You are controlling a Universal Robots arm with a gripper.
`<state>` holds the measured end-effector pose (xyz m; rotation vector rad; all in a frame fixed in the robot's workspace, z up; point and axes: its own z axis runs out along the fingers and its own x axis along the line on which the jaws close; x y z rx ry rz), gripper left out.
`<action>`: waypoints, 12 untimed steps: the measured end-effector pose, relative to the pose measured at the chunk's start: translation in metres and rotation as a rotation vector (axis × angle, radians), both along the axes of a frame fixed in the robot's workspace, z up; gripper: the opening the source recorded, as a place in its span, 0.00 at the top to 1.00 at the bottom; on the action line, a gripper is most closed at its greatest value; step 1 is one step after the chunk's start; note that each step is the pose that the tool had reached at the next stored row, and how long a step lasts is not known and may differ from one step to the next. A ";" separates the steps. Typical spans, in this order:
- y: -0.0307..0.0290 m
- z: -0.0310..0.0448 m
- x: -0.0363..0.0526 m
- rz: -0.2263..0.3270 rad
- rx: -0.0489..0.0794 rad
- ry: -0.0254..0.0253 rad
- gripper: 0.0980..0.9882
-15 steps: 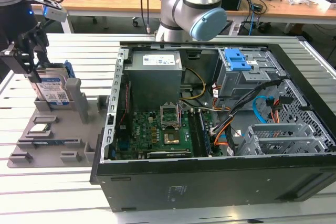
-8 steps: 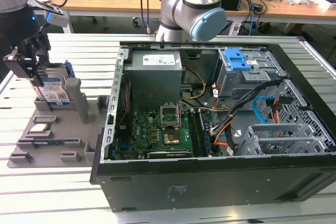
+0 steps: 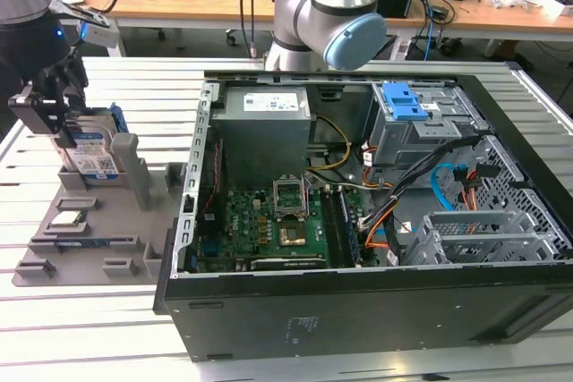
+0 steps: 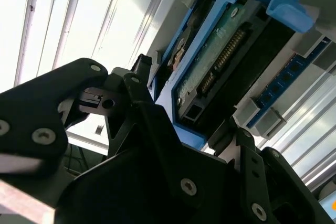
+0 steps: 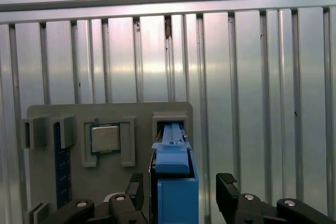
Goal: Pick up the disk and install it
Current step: 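Pick up the disk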
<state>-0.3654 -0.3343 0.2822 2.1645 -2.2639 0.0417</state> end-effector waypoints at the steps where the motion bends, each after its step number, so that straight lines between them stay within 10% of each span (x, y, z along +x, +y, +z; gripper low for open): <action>1: 0.0000 0.0000 0.0000 0.000 0.000 0.0000 0.37; 6: 0.0004 -0.0001 0.0002 0.000 0.000 0.0000 0.39; 12: 0.0007 -0.0002 0.0003 0.000 0.000 -0.0002 0.67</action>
